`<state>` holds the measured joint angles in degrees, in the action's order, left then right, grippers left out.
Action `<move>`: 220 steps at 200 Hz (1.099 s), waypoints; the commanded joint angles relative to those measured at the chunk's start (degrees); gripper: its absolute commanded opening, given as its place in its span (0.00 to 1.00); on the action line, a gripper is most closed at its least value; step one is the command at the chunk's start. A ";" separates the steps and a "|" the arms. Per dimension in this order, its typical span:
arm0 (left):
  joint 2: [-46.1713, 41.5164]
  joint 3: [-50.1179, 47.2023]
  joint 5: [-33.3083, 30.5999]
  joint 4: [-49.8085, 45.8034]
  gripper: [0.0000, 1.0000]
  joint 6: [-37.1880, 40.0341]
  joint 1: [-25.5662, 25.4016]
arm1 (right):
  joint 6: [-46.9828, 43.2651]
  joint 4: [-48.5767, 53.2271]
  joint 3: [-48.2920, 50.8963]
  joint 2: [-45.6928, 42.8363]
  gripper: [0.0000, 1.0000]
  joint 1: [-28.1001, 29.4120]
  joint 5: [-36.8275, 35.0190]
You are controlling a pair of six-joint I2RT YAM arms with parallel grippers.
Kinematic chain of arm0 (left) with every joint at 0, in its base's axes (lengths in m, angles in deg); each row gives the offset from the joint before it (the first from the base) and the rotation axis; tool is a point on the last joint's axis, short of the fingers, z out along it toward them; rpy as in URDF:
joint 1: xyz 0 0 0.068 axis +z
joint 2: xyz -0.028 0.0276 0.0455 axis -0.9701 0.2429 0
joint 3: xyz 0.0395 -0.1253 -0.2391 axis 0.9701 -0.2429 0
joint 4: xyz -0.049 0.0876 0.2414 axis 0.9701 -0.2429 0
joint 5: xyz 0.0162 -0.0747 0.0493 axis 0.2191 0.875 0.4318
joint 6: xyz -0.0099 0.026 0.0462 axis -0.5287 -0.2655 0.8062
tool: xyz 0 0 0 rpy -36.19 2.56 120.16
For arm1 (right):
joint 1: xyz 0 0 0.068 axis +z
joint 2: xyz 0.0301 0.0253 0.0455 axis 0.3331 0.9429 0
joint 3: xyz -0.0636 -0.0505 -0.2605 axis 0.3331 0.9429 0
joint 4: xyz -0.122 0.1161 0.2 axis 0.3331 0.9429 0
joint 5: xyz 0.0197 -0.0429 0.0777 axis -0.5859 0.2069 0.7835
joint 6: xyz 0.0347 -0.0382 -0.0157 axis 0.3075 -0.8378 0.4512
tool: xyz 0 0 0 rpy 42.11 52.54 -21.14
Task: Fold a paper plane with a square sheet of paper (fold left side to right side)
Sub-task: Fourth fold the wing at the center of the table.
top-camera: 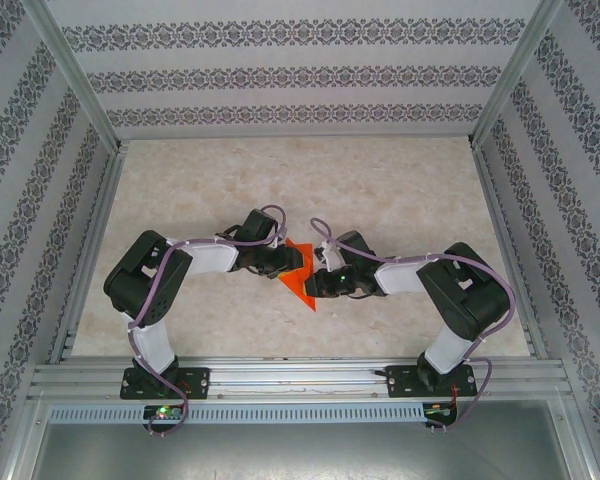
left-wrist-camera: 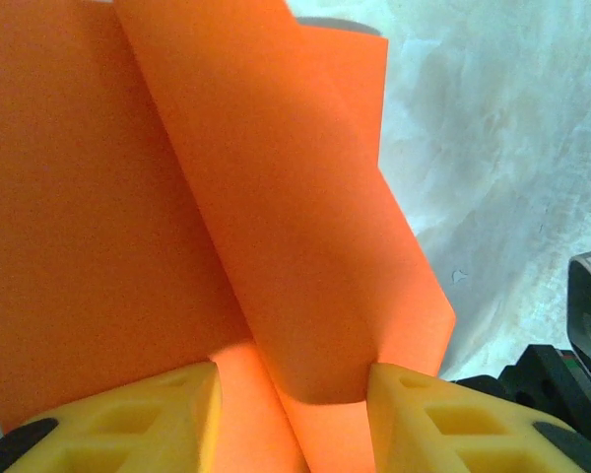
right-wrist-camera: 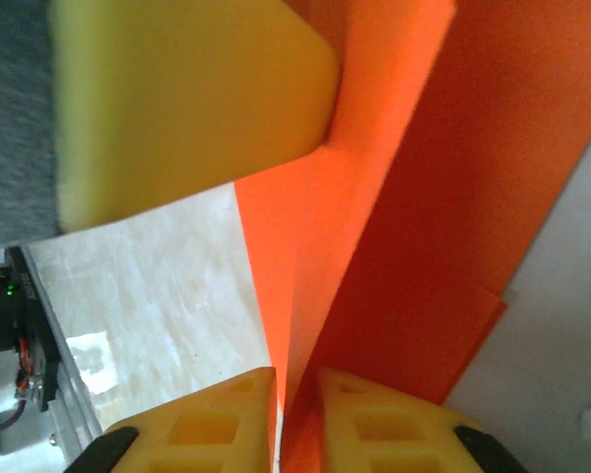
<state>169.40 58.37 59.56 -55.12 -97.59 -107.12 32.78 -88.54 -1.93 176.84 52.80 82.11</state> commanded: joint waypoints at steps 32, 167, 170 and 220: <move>2.25 -0.20 -3.66 -4.37 0.44 1.90 -0.74 | 0.99 -0.20 0.20 -5.83 0.42 -2.59 2.61; 1.86 -0.69 -3.48 -3.48 0.45 1.52 -0.77 | 2.02 -1.59 -2.46 0.00 0.22 -3.37 2.33; 1.93 -0.68 -3.48 -3.52 0.45 1.53 -0.73 | 2.02 -1.55 -2.42 -0.01 0.21 -3.37 2.29; 1.94 -0.73 -3.53 -3.48 0.44 1.57 -0.73 | 0.89 0.30 -2.67 0.25 0.05 -3.46 0.81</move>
<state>169.40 58.41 59.32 -55.19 -97.42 -107.34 34.60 -88.87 -3.22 175.95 48.86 83.77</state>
